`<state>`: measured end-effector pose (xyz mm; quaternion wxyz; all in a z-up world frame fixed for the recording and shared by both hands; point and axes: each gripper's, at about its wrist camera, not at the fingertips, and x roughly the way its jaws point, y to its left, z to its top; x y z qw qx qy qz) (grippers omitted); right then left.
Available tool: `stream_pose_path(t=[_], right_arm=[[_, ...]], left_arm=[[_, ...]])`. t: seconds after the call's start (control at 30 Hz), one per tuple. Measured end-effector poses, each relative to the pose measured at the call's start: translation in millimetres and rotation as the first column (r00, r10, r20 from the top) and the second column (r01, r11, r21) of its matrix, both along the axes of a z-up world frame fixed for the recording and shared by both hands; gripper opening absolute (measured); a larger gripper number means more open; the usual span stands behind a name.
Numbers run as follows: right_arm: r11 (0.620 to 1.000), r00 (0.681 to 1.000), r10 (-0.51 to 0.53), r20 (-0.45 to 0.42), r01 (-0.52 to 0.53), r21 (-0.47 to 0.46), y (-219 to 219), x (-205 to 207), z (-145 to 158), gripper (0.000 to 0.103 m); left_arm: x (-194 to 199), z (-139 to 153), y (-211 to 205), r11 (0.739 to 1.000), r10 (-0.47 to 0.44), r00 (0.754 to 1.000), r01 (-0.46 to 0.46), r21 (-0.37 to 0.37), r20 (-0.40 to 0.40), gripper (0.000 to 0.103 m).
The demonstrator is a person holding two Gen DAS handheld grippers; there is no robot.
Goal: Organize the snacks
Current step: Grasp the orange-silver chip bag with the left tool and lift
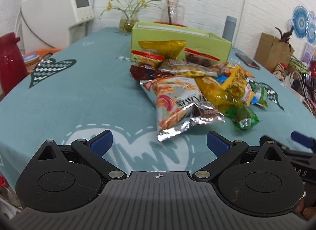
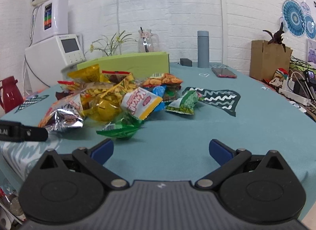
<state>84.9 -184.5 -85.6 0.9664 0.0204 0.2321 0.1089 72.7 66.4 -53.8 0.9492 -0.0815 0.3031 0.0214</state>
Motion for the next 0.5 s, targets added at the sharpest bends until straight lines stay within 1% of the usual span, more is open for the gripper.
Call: stream_pose_path(t=[0.07, 0.13, 0.2, 0.27, 0.33, 0.4, 0.5], right_arm=[[0.999, 0.999, 0.034, -0.005, -0.034, 0.035, 0.5, -2.8, 7.7, 0.103], [0.992, 0.994, 0.109, 0.025, -0.111, 0.068, 8.7, -7.1, 22.9, 0.103], [0.973, 0.974, 0.221, 0.051, -0.224, 0.052, 28.2, -6.1, 38.6, 0.103], [0.942, 0.941, 0.333, 0.061, -0.335, 0.029, 51.4, -0.2, 49.3, 0.103], [0.905, 0.905, 0.423, 0.039, -0.424, 0.023, 76.0, 15.0, 53.2, 0.103], [0.883, 0.883, 0.47, 0.01, -0.47, 0.01, 97.9, 32.4, 52.5, 0.102], [0.871, 0.871, 0.489, -0.041, -0.49, -0.028, 120.7, 59.0, 45.7, 0.102]], left_arm=[[5.1, 5.4, 8.3, 1.0, -0.005, 1.0, 0.005, -0.031, -0.007, 0.088], [12.2, 15.9, 19.4, 0.997, -0.016, 1.0, 0.017, -0.082, 0.006, 0.088], [24.2, 27.1, 31.0, 0.992, -0.031, 1.0, 0.031, -0.125, -0.001, 0.088], [38.9, 38.0, 43.0, 0.985, -0.056, 0.998, 0.054, -0.166, -0.006, 0.088], [53.7, 44.3, 51.5, 0.979, -0.093, 0.995, 0.087, -0.183, -0.022, 0.089], [67.6, 45.6, 56.2, 0.973, -0.139, 0.989, 0.127, -0.192, -0.052, 0.089], [86.4, 40.9, 59.9, 0.959, -0.219, 0.971, 0.196, -0.206, -0.093, 0.089]])
